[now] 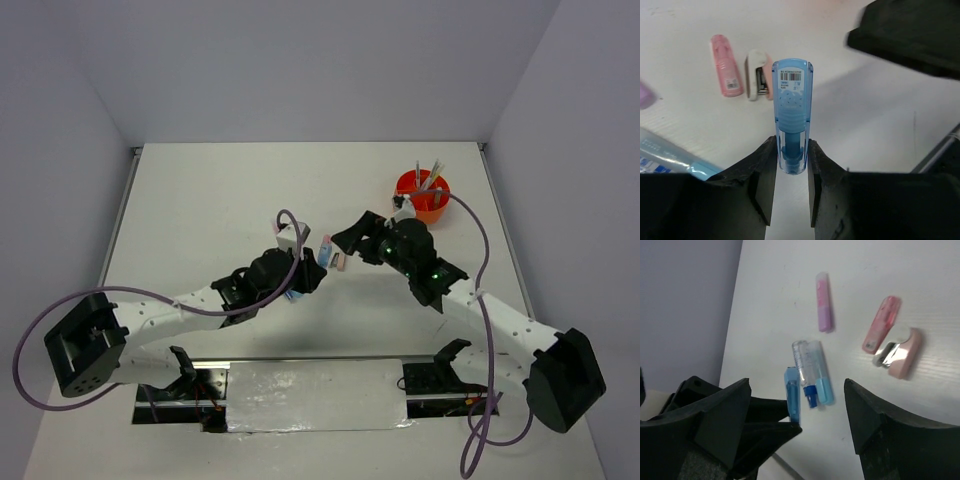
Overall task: Sort the stationery into containers
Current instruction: Pick up the stationery from the center of the board, then place the stationery in the storage box.
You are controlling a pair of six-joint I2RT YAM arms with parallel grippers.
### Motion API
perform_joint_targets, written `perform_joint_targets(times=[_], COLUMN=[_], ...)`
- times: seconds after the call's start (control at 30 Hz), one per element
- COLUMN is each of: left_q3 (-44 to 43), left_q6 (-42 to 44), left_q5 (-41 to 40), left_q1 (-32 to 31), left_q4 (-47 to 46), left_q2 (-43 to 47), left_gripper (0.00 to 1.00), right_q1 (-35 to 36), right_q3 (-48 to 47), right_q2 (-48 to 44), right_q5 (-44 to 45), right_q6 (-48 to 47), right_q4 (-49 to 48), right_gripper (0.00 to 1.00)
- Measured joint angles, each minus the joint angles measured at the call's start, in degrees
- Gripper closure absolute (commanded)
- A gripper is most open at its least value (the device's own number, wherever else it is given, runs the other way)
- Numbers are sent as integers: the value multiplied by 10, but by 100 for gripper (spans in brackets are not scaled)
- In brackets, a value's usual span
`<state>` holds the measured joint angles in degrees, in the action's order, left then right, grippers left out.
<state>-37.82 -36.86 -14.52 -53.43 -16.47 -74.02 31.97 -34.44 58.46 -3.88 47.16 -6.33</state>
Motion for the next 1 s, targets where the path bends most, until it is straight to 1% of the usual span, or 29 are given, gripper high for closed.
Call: perform_joint_targets(times=[0.07, 0.17, 0.2, 0.23, 0.27, 0.3, 0.33, 0.37, 0.4, 0.43, 0.47, 0.57, 0.67, 0.73, 0.83, 0.9, 1.0], left_q3=[15, 24, 25, 26, 26, 27, 27, 31, 32, 32, 32, 32, 32, 32, 30, 29, 25], left_q6=[9, 24, 26, 29, 35, 37, 39, 39, 40, 42, 49, 47, 47, 38, 34, 34, 34], left_q5=[6, 14, 14, 15, 15, 15, 16, 16, 16, 14, 11, -1, -15, -24, -36, -39, -42], left_q1=[-10, -21, -25, -27, -29, -29, -30, -30, -30, -30, -30, -30, -30, -30, -30, -30, -30], left_q4=[-24, -52, -59, -67, -74, -80, -78, -81, -81, -80, -80, -61, -29, 1, 49, 75, 108], left_q2=[13, 28, 33, 38, 43, 47, 52, 53, 55, 57, 57, 58, 62, 71, 91, 103, 118], left_gripper=[100, 100, 100, 100, 100, 98, 94, 76, 59, 38, 1, 1, 1, 1, 1, 1, 1], right_q1=[33, 73, 83, 95, 104, 111, 117, 123, 127, 130, 132, 131, 112, 73, -16, -78, -149], right_q3=[-7, -21, -24, -27, -29, -30, -30, -34, -36, -36, -36, -36, -42, -53, -72, -84, -106], right_q2=[25, 62, 70, 80, 86, 90, 93, 94, 94, 94, 94, 84, 59, 42, 31, 39, 73], right_q5=[9, 23, 28, 34, 39, 43, 47, 47, 57, 61, 63, 90, 128, 155, 207, 245, 311], right_q6=[9, 14, 15, 17, 17, 20, 28, 30, 29, 31, 31, 22, -14, -48, -113, -155, -196], right_q4=[-5, -5, -5, -5, -5, -5, -10, -16, -14, -16, -17, -13, 2, 7, -1, -12, -21], right_gripper=[22, 33, 35, 48, 57, 78, 88, 97, 100, 100, 100, 100, 100, 100, 100, 100, 100])
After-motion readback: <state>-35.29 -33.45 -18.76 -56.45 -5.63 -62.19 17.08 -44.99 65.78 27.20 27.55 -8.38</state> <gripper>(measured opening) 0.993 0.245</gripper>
